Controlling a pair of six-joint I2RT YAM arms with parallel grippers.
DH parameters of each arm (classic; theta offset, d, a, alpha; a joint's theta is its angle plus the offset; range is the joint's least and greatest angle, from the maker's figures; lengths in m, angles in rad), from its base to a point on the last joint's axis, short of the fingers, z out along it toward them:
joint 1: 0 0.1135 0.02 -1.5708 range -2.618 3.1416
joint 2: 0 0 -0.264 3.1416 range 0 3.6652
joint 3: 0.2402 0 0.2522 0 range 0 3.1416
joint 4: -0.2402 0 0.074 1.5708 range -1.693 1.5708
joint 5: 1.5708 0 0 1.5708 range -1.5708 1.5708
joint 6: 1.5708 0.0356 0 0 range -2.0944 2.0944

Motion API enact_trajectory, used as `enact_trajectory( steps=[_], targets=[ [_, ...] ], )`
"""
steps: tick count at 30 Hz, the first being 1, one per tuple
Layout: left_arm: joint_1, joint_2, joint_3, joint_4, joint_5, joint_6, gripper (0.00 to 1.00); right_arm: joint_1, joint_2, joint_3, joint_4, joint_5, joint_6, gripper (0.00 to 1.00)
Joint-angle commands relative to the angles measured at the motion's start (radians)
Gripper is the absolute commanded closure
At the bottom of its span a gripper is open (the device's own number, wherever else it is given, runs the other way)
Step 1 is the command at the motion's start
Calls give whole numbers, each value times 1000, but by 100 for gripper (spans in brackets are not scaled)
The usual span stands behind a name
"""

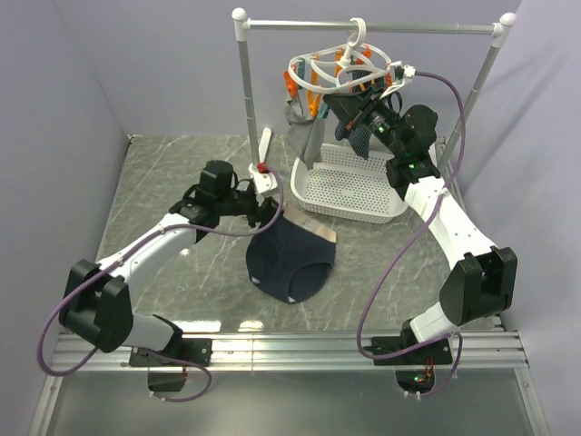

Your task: Clip the underwear to the hanger

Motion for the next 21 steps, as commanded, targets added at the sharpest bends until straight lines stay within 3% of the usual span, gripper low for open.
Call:
enact_trajectory(
  steps=[1, 5, 9, 15, 18, 21],
  targets=[
    [24, -15, 41, 123, 282, 266, 100, -1, 0, 22, 83, -85, -3, 100],
    [37, 49, 143, 106, 399, 406, 100, -1, 4, 24, 118, -111, 6, 100],
    [37, 109, 210, 228, 434, 422, 100, -2, 6, 14, 158, -144, 33, 100],
    [34, 184, 278, 586, 439, 129, 100, -5, 18, 16, 196, -165, 86, 100],
    [34, 244, 347, 790, 396, -180, 100, -7, 32, 31, 203, -161, 113, 100],
    [35, 287, 390, 903, 362, -363, 100, -8, 47, 41, 219, -154, 156, 100]
  ],
)
